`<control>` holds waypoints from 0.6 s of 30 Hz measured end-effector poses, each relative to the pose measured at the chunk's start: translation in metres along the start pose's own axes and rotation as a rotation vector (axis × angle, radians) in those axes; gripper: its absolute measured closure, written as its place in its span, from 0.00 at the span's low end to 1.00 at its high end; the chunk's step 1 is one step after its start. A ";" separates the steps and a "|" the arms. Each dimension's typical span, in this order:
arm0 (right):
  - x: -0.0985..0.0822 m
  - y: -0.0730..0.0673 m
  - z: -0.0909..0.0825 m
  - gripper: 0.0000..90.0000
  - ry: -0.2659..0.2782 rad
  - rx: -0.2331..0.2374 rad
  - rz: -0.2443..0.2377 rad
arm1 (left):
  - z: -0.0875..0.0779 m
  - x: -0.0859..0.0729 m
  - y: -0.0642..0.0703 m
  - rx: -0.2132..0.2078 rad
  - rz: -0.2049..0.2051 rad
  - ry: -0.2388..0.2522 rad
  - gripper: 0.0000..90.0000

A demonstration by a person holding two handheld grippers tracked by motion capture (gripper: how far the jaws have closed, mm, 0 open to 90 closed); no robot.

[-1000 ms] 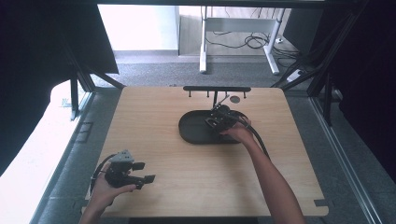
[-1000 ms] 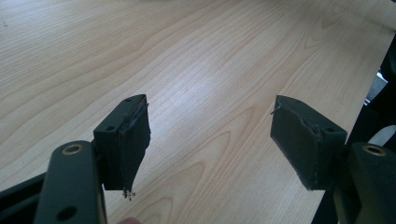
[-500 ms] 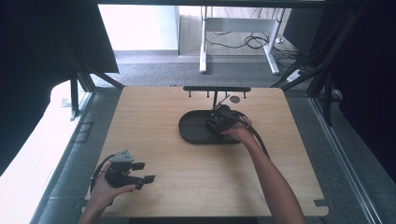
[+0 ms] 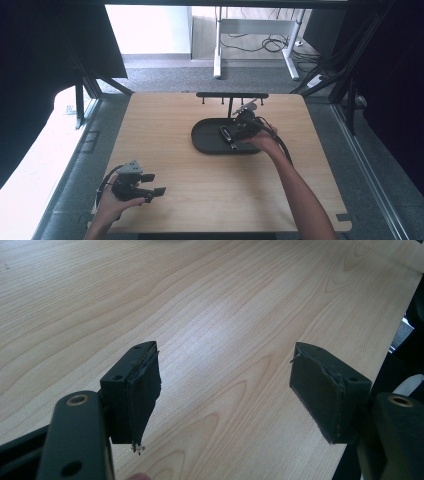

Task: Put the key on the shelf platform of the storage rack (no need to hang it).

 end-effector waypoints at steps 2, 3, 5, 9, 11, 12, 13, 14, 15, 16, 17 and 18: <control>-0.004 -0.001 -0.006 0.56 0.013 0.004 -0.002 | 0.000 0.000 0.000 0.000 -0.001 0.000 0.32; -0.006 -0.001 -0.009 0.56 0.018 0.005 -0.004 | 0.000 0.000 0.000 0.000 0.000 -0.001 0.32; -0.013 -0.004 -0.018 0.55 0.041 0.010 -0.014 | 0.000 0.000 0.001 -0.001 -0.002 0.000 0.32; -0.025 -0.009 -0.030 0.54 0.069 0.030 -0.022 | 0.000 0.000 0.001 -0.001 -0.004 -0.001 0.32; -0.032 -0.011 -0.035 0.54 0.092 0.038 -0.027 | 0.000 0.000 0.001 0.000 -0.005 -0.001 0.32; -0.035 -0.012 -0.037 0.54 0.099 0.041 -0.029 | 0.000 0.000 0.001 0.000 -0.003 0.000 0.32; -0.039 -0.014 -0.040 0.53 0.105 0.045 -0.032 | 0.000 0.000 0.001 0.000 -0.003 0.000 0.32; -0.039 -0.014 -0.040 0.53 0.105 0.045 -0.032 | 0.000 0.000 0.001 0.000 -0.004 0.000 0.32; -0.043 -0.015 -0.042 0.53 0.111 0.047 -0.036 | 0.000 0.000 0.002 0.000 -0.003 0.001 0.32; -0.053 -0.018 -0.045 0.52 0.125 0.053 -0.043 | 0.000 0.000 0.002 -0.001 -0.004 -0.001 0.32; -0.053 -0.018 -0.045 0.52 0.125 0.053 -0.043 | 0.000 0.000 0.002 -0.001 -0.004 -0.001 0.32; -0.063 -0.019 -0.047 0.52 0.139 0.062 -0.039 | 0.000 0.000 0.002 0.000 -0.004 0.001 0.32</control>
Point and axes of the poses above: each handheld gripper's, and its own axes: z roughly forward along the jaws, x roughly out of its top, y roughly to its right, the point moved 2 cm from there along z, roughly forward along the jaws, and after that the axes turned 11 degrees about -y, right-handed, at the moved point
